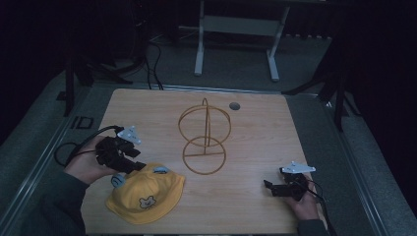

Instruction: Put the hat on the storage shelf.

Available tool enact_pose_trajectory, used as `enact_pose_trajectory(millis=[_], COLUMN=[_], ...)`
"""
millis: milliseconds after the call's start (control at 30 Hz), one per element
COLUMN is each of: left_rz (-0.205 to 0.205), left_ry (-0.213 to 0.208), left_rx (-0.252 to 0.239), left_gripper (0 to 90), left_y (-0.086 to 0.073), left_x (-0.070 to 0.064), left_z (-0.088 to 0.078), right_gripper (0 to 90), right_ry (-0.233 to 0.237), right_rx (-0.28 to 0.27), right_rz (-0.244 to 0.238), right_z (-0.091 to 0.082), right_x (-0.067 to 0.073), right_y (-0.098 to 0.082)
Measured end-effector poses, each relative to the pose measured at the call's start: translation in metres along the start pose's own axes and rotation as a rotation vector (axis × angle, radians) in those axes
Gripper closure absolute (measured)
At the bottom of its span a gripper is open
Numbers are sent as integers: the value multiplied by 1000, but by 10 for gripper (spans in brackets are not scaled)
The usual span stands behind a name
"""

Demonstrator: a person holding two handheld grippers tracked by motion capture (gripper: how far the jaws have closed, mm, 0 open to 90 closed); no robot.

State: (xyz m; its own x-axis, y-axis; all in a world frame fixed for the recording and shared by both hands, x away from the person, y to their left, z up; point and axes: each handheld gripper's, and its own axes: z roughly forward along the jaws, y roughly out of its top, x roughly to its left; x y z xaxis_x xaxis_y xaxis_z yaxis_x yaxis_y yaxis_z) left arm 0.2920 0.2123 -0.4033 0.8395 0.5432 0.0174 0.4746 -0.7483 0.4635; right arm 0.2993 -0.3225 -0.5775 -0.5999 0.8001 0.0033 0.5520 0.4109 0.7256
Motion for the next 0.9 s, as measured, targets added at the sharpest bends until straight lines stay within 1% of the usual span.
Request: enact_pose_trajectory(millis=[233, 600, 767, 900], left_rz=[2, 39, 54, 58], left_ry=[-17, -43, -56, -72], left_rx=[19, 67, 110, 139], left_gripper=[502, 504, 525, 543], left_y=[-2, -4, -5, -6], left_x=[0, -5, -5, -6], left_z=[3, 11, 17, 23], right_gripper=[132, 133, 132, 132], right_ry=[0, 0, 0, 0], right_rx=[-1, 0, 0, 0], right_rz=[-2, -3, -3, -3], right_z=[0, 0, 0, 0], right_x=[0, 0, 0, 0], right_y=[0, 0, 0, 0])
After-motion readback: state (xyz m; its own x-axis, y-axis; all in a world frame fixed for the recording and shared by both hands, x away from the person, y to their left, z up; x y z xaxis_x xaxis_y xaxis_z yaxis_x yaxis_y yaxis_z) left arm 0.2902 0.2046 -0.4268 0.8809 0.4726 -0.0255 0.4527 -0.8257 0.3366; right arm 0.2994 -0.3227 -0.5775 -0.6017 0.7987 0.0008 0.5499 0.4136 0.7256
